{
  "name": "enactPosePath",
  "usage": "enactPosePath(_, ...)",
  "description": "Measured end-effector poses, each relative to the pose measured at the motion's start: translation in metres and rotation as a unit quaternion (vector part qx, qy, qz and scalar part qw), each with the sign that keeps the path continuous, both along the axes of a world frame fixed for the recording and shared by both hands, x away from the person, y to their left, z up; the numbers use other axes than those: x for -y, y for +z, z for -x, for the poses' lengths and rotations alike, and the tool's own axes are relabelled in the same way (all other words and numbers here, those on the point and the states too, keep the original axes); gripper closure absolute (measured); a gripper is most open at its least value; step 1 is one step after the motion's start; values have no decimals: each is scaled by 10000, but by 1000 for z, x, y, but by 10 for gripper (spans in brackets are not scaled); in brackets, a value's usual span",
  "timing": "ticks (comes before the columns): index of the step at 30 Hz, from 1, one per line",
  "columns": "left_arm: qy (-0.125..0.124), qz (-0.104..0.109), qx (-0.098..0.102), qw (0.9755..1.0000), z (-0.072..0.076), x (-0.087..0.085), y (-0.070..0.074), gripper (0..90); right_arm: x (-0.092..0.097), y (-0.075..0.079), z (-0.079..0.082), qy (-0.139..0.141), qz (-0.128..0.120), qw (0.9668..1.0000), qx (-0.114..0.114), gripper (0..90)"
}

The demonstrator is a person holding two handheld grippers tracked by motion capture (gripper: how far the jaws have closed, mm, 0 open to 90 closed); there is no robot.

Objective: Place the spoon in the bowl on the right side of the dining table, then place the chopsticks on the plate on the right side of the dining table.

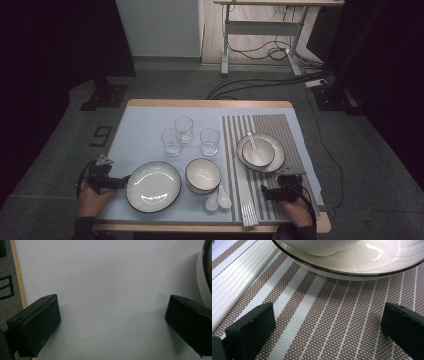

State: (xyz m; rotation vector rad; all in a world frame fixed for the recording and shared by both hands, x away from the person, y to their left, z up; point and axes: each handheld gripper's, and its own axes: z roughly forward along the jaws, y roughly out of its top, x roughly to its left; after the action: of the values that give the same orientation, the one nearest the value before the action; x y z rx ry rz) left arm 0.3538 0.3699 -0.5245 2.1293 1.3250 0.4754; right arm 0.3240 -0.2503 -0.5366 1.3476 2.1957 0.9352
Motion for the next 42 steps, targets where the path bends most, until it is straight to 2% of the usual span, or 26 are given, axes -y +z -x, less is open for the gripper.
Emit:
enactPosePath(18, -1, 7, -4, 10000, 0, 0, 0, 0, 0, 0, 0, 26, 0, 10000, -9, 0)
enactPosePath(24, 0, 7, -5, 10000, 0, 0, 0, 0, 0, 3, 1, 48, 110, 9999, 6, 0)
enactPosePath(27, 1, 6, -5, 10000, 0, 0, 0, 0, -1, 5, 3, 66, 89, 9999, 40, 0)
enactPosePath(31, 0, 5, -4, 10000, 0, 0, 0, 0, -4, 8, 5, 134, 21, 9999, 49, 0)
enactPosePath(42, -1, 5, -4, 10000, 0, 0, 0, 0, -18, 15, 12, 381, 37, 9992, 68, 25)
